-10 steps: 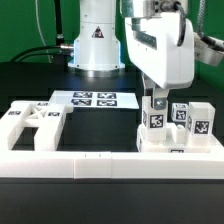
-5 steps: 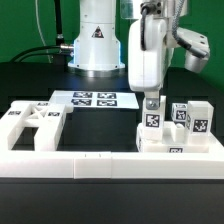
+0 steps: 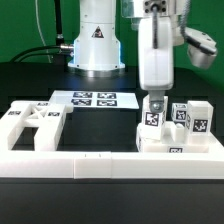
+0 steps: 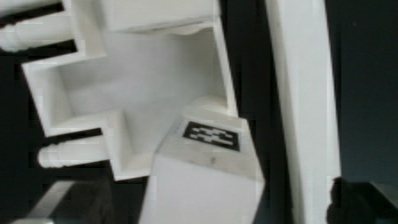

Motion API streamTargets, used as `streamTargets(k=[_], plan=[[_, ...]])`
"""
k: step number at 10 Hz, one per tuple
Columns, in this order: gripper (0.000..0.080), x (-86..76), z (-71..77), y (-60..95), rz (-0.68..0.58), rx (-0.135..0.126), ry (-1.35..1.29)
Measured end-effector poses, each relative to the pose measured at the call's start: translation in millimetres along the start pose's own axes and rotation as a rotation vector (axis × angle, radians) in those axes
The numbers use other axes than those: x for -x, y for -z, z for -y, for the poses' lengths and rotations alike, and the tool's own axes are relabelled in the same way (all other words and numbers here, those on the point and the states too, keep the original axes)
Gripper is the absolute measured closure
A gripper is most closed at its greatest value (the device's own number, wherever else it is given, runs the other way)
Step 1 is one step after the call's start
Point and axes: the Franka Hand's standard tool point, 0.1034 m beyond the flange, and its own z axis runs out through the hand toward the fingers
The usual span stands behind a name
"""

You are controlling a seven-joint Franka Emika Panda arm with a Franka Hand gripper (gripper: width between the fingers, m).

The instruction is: Assemble chair

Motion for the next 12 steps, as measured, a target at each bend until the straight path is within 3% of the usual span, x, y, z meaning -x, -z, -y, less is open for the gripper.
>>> streamTargets(k=[2, 12], plan=[[0.0152, 8.4, 0.5, 0.8, 0.002, -0.006, 0.195], [0.0150, -0.5, 2.5, -0.7, -0.020, -0.008, 1.101]])
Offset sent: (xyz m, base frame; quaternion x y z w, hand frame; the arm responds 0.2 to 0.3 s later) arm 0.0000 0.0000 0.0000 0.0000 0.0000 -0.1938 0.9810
